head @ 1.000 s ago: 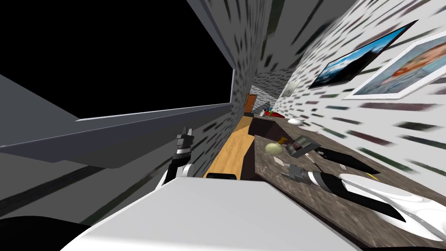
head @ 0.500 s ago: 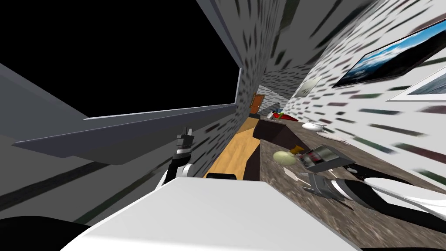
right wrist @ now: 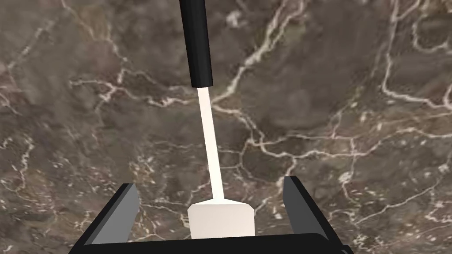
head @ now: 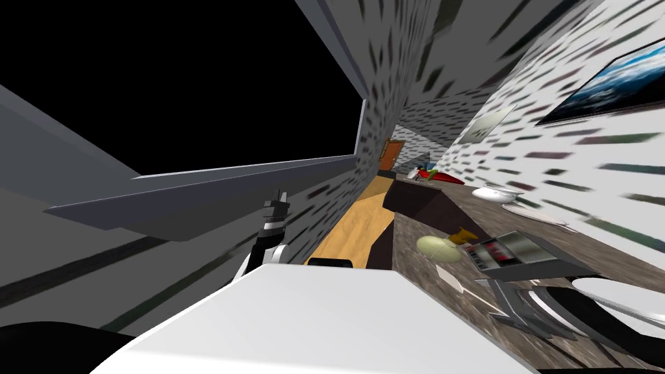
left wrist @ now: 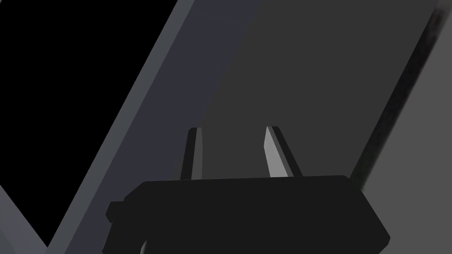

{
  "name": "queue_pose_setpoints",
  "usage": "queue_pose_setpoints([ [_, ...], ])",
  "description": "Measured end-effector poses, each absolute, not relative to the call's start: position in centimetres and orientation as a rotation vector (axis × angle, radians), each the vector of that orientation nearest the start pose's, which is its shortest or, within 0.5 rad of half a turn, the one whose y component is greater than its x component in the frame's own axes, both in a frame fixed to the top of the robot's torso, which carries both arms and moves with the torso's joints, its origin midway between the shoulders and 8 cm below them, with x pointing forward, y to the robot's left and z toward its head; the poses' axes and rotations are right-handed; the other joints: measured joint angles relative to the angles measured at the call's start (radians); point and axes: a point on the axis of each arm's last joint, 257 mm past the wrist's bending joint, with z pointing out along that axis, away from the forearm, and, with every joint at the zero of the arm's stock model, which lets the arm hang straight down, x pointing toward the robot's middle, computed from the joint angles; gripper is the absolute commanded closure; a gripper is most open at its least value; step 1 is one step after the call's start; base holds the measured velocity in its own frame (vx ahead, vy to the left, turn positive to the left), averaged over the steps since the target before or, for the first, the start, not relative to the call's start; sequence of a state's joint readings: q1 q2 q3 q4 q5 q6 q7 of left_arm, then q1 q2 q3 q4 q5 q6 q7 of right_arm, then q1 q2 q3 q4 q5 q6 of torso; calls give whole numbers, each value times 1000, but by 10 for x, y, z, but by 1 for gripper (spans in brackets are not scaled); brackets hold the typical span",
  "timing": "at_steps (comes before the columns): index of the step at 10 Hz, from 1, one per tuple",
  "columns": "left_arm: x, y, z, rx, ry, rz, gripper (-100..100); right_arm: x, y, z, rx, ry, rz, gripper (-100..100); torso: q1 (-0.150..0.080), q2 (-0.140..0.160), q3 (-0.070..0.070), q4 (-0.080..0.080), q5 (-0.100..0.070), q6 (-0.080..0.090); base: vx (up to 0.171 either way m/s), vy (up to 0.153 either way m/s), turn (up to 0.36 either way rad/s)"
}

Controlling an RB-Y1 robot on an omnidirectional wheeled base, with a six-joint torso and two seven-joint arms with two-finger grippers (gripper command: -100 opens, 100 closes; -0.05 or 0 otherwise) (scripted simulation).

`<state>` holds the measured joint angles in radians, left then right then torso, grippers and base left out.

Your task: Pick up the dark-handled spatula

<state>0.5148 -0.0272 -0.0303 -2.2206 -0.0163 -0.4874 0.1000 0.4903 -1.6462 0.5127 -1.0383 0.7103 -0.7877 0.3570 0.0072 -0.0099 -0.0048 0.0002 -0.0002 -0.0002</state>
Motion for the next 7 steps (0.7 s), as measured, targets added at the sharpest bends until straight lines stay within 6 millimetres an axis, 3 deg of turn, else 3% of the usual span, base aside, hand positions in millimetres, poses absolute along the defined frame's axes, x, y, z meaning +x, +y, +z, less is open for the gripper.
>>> queue_pose_setpoints([
  [3, 357, 274, -11, -783, 630, -1389, 0, 49, -706, -324, -1290, 2891, -56, -100, 5, -3, -1, 0, 1, 0, 29, -24, 83],
  [4, 357, 274, -11, -783, 630, -1389, 0, 47, -706, -324, -1292, 2895, -54, 0, 6, -2, -1, 0, 1, 0, 0, 0, 0],
  [5, 357, 274, -11, -783, 629, -1389, 0, 47, -706, -324, -1292, 2895, -54, -100, 7, -1, -1, 1, 1, 0, -14, -30, 65],
  [7, 357, 274, -11, -783, 630, -1389, 0, 40, -701, -338, -1275, 2893, -47, -100, 4, 0, 0, 1, 0, 0, -16, -56, 43],
])
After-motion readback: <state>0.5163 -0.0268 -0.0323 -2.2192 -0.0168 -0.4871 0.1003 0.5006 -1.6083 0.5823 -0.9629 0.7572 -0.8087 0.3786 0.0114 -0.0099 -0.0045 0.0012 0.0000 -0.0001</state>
